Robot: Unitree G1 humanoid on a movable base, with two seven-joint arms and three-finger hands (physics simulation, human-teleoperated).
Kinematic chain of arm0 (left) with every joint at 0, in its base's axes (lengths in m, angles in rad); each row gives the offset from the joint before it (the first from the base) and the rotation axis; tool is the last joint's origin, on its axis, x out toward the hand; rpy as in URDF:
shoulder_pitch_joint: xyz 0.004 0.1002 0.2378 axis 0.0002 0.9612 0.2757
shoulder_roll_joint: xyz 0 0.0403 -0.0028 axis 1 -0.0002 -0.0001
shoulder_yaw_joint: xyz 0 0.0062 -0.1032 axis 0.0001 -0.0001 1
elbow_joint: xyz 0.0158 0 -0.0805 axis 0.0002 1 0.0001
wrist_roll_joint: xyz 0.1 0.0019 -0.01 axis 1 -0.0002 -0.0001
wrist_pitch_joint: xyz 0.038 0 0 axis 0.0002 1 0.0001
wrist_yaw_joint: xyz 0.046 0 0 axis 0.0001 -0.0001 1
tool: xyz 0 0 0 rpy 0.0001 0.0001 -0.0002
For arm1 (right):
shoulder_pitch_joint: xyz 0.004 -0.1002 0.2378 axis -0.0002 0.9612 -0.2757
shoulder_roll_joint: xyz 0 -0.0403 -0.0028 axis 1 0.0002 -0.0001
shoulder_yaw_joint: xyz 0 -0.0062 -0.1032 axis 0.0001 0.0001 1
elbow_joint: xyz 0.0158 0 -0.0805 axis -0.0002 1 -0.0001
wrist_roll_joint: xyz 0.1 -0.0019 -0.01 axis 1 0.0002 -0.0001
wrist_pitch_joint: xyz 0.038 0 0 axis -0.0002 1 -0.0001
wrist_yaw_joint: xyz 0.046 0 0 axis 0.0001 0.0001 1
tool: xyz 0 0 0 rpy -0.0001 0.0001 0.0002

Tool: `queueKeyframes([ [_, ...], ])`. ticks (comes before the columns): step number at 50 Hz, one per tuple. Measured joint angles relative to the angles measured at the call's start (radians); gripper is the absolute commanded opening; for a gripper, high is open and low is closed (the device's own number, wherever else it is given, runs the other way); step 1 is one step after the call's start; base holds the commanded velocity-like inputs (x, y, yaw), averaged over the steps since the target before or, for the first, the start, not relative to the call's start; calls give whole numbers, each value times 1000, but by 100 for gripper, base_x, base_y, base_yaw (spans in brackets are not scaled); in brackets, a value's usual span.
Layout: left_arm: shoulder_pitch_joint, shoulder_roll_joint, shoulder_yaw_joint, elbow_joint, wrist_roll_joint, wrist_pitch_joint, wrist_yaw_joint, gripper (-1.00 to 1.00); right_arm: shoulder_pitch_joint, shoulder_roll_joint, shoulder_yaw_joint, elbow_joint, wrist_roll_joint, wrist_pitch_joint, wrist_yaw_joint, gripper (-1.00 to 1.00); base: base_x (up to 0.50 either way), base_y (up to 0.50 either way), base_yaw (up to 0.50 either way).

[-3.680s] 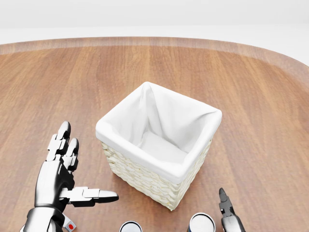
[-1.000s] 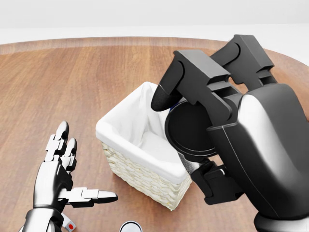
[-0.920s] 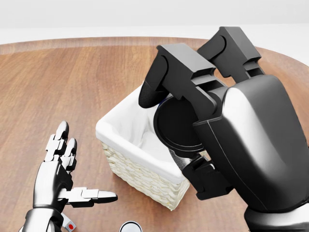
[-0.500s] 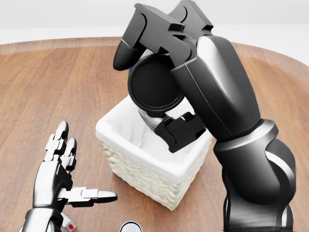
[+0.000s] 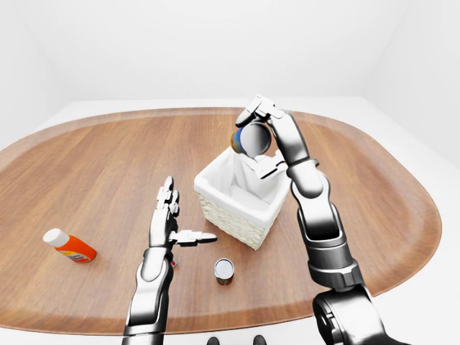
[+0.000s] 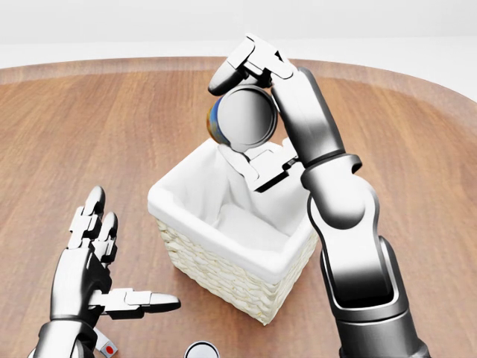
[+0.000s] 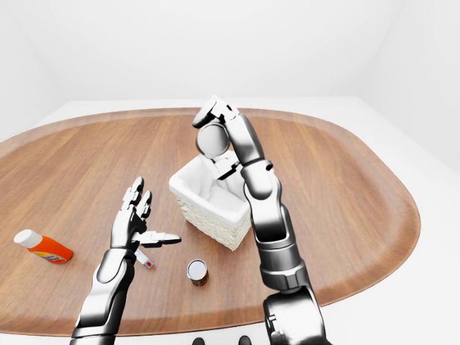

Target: Pick up the alphabet soup and the cream cheese box, and put them in the basket.

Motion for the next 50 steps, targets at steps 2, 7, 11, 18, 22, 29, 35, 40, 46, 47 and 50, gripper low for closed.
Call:
queueKeyframes([
  [2, 0, 0, 0, -1, 0, 0, 0, 100, 0, -1, 0, 22, 9, 0, -7, -100, 0, 0, 0],
  [7, 1, 0, -1, -2, 1, 1, 1, 100, -6, -3, 1, 72, 25, 0, -16, -100, 0, 0, 0],
  [11, 1, 0, 0, -3, 1, 2, 1, 100, -19, -3, 4, 129, 31, 0, -20, -100, 0, 0, 0],
  [18, 0, 0, 0, -4, 0, 3, 0, 100, -43, 1, 6, 238, 34, 0, -27, -100, 0, 0, 0],
  [22, 0, 0, 0, -3, 0, 3, 0, 100, -59, 1, 3, 293, 38, 0, -32, -100, 0, 0, 0],
  [29, 0, 0, 0, -7, 0, 6, 1, 100, -95, 0, -7, 379, 63, 0, -42, -100, 0, 0, 0],
  [35, 0, 0, 0, -12, 0, 10, 1, 100, -130, -2, -14, 468, 96, 0, -60, -100, 0, 0, 0],
  [40, 0, 0, 0, -14, 0, 12, 1, 100, -169, -6, -23, 575, 126, 0, -80, -100, 0, 0, 0],
  [46, 0, 0, 0, -16, 0, 14, 1, 100, -208, -12, -33, 689, 163, 0, -100, -48, 0, 0, 0],
  [47, 0, 0, 0, -16, 0, 14, 1, 100, -214, -13, -35, 704, 169, 0, -103, -48, 0, 0, 0],
  [50, 0, 0, 0, -16, 0, 14, 1, 100, -227, -16, -40, 742, 186, 0, -111, 100, 0, 0, 0],
])
